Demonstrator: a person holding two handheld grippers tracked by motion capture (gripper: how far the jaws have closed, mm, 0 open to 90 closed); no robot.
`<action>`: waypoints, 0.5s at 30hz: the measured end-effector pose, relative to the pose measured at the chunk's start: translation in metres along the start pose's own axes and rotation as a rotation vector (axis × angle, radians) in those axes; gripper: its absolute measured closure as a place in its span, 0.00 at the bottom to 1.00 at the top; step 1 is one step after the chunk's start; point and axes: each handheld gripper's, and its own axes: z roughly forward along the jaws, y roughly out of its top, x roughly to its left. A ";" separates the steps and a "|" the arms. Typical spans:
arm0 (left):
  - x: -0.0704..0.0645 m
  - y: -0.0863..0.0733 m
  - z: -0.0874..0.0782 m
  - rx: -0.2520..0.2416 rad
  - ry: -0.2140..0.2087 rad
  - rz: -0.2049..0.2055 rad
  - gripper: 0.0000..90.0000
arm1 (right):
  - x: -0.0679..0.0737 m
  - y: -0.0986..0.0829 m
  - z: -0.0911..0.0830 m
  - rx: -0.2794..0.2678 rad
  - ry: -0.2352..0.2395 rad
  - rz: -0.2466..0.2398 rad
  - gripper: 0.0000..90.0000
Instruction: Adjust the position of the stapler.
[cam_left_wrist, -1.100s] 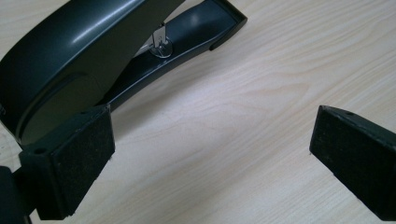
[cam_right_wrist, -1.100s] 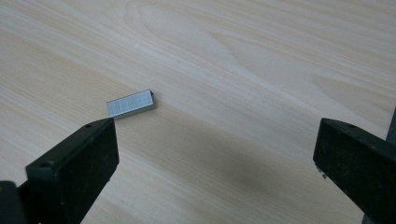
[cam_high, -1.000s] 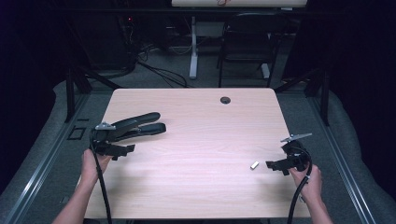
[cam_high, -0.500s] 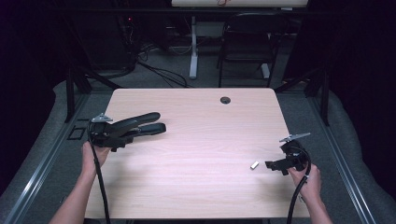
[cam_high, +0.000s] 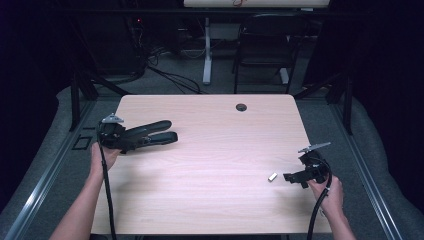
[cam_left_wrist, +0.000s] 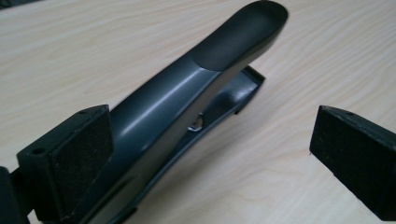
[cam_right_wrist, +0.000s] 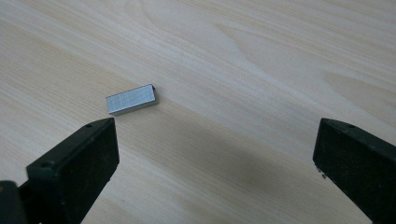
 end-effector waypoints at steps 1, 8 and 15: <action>0.001 0.001 0.003 0.001 -0.011 -0.004 0.00 | 0.000 0.000 0.000 0.001 0.000 0.000 0.00; 0.008 0.009 0.009 0.001 -0.012 0.001 0.00 | 0.000 0.000 0.000 0.002 -0.007 -0.001 0.00; 0.014 0.016 0.020 0.014 -0.019 0.004 0.00 | 0.000 0.000 0.000 0.009 -0.006 -0.003 0.00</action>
